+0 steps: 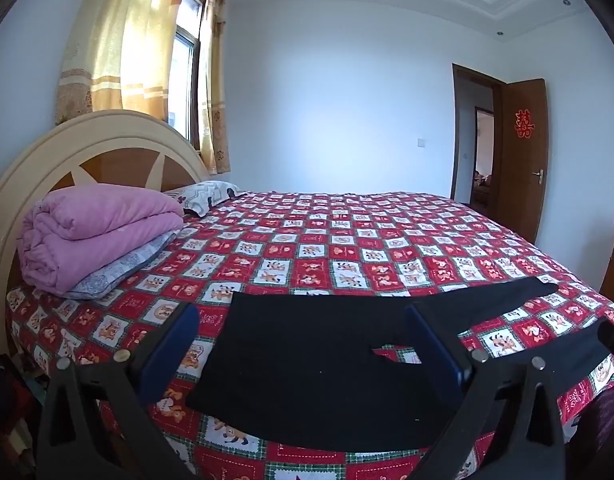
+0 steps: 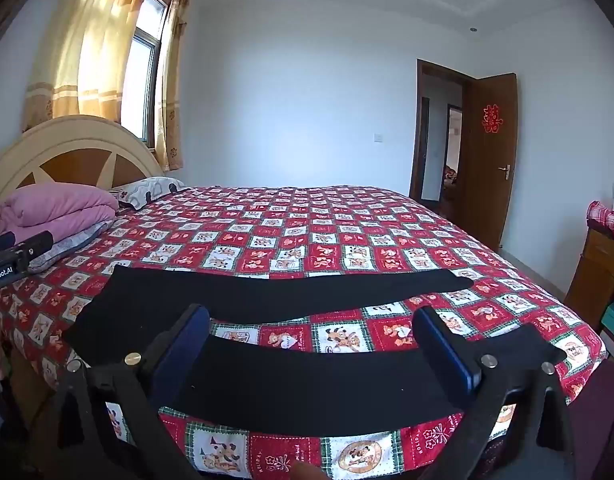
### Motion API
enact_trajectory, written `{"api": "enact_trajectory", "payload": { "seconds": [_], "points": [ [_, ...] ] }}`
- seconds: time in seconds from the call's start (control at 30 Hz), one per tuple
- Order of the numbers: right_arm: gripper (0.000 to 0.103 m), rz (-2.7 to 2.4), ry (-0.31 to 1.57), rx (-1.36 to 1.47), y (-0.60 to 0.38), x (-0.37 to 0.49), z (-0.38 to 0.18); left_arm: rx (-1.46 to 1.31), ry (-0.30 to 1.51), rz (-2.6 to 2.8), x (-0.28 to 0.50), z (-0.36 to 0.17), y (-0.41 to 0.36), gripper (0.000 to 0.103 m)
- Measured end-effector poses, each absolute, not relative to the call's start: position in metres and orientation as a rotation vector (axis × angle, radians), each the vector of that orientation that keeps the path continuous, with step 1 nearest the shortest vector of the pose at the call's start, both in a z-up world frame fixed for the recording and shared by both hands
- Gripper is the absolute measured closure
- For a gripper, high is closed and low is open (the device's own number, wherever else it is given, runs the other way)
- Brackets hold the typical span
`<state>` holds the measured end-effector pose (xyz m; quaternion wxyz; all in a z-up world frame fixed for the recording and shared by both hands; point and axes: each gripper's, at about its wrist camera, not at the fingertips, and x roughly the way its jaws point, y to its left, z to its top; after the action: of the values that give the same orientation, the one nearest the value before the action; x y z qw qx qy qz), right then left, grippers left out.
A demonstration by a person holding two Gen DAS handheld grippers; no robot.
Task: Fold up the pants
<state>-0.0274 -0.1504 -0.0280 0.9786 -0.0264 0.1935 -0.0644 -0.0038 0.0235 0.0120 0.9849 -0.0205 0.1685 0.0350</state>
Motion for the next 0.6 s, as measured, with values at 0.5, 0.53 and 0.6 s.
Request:
{"api": "enact_trajectory", "payload": {
  "seconds": [0.5,0.53,0.6],
  "points": [
    [0.001,-0.127,0.395,-0.055,-0.152,-0.027,-0.0337,-0.039,0.343,0.071,-0.0035,0.0097,0.0246,0.0],
    [0.001,-0.127,0.394,-0.055,-0.1525,-0.0276,-0.0343,-0.039,0.344,0.07,-0.0035,0.0097,0.0253,0.0],
    [0.001,-0.125,0.394,-0.057,-0.1526,-0.0281,-0.035,-0.038,0.345,0.07,-0.0033,0.0086,0.0238,0.0]
  ]
}}
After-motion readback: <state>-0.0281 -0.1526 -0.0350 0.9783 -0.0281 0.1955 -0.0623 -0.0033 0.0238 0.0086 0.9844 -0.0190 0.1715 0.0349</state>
